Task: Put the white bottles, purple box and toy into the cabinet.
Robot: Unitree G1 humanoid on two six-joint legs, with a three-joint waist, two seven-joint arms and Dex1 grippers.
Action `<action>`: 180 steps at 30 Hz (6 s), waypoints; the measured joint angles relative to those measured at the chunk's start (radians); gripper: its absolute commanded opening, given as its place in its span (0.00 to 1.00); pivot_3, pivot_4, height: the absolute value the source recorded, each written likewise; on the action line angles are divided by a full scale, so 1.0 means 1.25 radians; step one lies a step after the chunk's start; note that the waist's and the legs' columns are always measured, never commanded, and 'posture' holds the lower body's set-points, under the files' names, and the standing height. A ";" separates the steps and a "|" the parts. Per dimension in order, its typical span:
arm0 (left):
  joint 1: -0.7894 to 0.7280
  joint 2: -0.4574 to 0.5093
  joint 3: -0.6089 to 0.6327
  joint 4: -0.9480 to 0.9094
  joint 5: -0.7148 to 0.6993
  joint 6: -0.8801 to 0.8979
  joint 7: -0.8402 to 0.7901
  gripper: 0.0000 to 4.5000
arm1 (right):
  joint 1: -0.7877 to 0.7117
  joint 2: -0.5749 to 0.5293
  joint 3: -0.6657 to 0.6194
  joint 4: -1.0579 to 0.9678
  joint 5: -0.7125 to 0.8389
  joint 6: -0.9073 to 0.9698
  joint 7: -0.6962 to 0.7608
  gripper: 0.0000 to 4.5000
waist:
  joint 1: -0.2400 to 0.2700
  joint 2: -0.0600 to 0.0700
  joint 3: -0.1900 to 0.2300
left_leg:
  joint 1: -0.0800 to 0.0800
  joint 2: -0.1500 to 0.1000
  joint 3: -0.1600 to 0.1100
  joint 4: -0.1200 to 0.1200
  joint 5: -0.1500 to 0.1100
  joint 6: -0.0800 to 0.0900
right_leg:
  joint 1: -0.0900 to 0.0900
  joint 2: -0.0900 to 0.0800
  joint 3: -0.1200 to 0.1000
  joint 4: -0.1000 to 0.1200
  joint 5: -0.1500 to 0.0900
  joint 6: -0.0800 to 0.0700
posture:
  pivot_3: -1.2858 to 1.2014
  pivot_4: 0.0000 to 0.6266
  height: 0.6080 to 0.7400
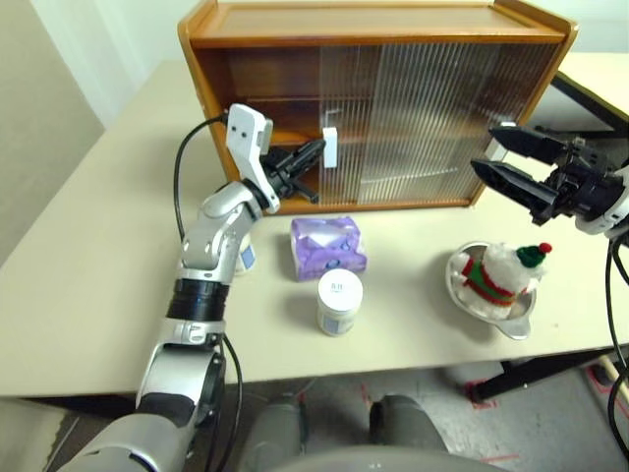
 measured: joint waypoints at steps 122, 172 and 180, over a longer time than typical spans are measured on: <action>0.430 0.158 0.118 0.033 -0.035 -0.301 -0.184 0.99 | -0.141 0.032 0.092 0.136 -0.052 -0.018 0.085 1.00 | 0.082 0.001 0.003 | 0.000 0.005 0.001 -0.009 -0.003 -0.005 | -0.007 -0.004 -0.002 0.001 -0.006 -0.009 | 0.54 0.00 1.00; 0.394 0.167 0.086 0.150 0.011 -0.382 -0.200 0.67 | -0.122 0.020 0.087 0.126 -0.044 -0.015 0.073 1.00 | 0.062 0.002 0.003 | 0.000 0.008 0.002 -0.009 -0.004 -0.006 | -0.007 -0.003 -0.002 0.001 -0.005 -0.010 | 0.53 0.00 1.00; 0.347 0.134 0.073 0.124 0.016 -0.353 -0.156 0.67 | -0.119 0.019 0.087 0.125 -0.044 -0.015 0.073 1.00 | 0.065 0.001 0.003 | -0.001 0.008 0.003 -0.008 -0.003 -0.006 | -0.007 -0.003 -0.002 0.002 -0.005 -0.009 | 0.53 0.00 1.00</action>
